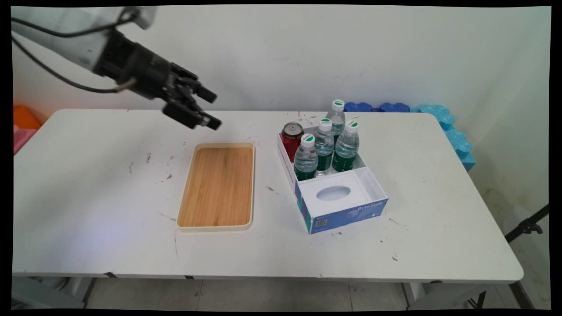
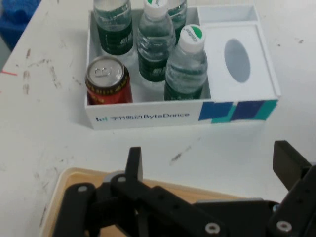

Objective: Pick up the green bottle from the white box

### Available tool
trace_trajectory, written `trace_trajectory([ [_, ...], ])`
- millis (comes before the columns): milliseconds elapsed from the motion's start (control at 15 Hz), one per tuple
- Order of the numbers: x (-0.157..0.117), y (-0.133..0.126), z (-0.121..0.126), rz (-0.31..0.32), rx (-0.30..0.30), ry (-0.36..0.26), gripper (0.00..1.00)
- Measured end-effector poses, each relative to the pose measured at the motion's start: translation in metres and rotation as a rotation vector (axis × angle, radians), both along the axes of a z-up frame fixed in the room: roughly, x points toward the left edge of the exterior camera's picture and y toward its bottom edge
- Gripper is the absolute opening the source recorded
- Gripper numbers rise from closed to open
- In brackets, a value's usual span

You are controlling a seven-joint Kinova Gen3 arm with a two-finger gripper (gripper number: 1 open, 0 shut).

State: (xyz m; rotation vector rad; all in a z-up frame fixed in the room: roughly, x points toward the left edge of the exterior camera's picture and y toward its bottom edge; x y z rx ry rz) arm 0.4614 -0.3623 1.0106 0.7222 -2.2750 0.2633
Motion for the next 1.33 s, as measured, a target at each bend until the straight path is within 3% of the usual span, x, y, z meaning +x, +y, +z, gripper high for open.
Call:
trace_trajectory([
  [800, -0.099, -0.046, -0.066, 0.059, 0.024, -0.032, 1.00],
  [1333, -0.142, -0.064, -0.111, 0.063, 0.040, -0.051, 1.00],
])
